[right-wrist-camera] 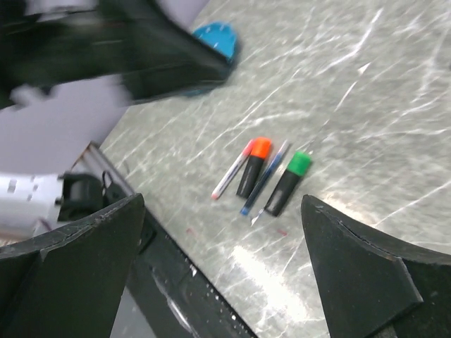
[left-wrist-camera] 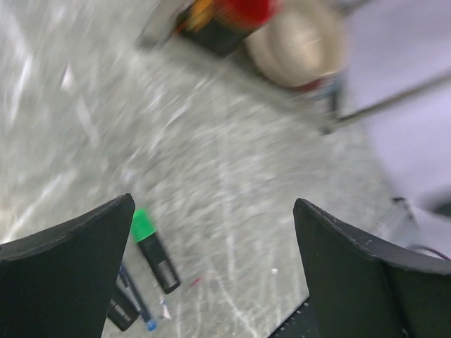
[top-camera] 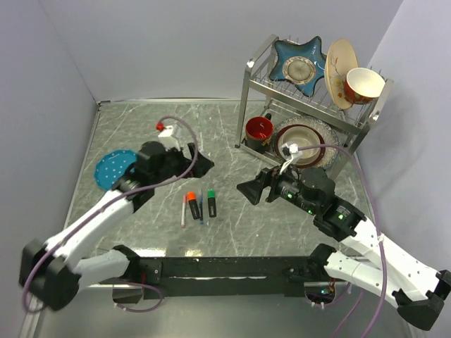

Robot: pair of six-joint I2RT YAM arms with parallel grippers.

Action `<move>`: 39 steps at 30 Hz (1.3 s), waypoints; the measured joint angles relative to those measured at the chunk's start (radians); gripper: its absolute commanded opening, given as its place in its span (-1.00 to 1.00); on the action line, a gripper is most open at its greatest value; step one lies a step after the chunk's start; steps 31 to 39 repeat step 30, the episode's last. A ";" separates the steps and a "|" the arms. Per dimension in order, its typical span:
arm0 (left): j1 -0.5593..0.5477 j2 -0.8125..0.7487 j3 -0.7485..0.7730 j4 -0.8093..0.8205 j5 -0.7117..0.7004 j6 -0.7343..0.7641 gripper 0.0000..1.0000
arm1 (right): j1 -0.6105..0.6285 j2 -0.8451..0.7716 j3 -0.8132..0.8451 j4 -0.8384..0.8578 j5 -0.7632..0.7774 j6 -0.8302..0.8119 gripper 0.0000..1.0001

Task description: Insert the pens into the pen caps

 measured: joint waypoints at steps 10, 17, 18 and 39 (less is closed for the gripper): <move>0.000 -0.435 -0.117 0.158 0.177 0.078 0.99 | 0.000 -0.044 0.053 -0.039 0.156 0.033 1.00; 0.000 -0.457 -0.160 0.176 0.212 0.078 0.99 | 0.000 -0.023 0.116 -0.038 0.191 0.034 1.00; 0.000 -0.457 -0.161 0.176 0.214 0.078 0.99 | 0.000 -0.021 0.116 -0.039 0.192 0.034 1.00; 0.000 -0.460 -0.199 0.204 0.224 0.059 0.99 | 0.000 -0.030 0.102 -0.001 0.208 0.034 1.00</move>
